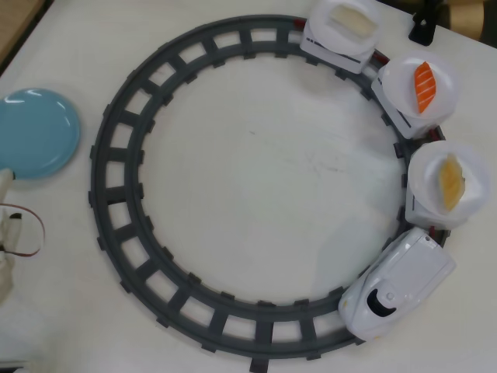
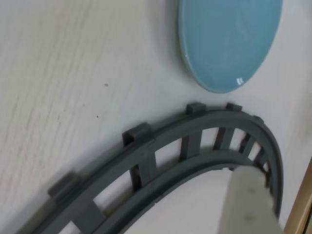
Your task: Pick up the sushi from the Shinkansen and put it on the blue dish
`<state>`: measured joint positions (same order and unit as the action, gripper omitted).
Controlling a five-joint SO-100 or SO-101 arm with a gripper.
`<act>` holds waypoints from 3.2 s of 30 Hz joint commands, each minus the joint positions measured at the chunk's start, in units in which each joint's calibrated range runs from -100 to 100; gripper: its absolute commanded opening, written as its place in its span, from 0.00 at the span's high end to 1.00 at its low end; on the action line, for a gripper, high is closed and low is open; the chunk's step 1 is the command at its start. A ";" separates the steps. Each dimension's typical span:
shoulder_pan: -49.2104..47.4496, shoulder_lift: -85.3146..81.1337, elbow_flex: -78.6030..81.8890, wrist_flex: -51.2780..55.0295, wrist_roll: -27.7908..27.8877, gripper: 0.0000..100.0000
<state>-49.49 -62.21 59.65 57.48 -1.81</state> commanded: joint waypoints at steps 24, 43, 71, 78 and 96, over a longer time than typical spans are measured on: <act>0.37 0.04 -1.22 -1.05 0.14 0.77; 0.63 -0.05 -1.22 -1.05 0.14 0.77; 66.13 12.98 -30.08 11.95 2.28 0.77; 69.12 26.91 -40.72 13.90 -0.91 0.77; 72.02 31.14 -40.18 13.22 8.56 0.77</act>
<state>21.29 -31.59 19.21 71.26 4.91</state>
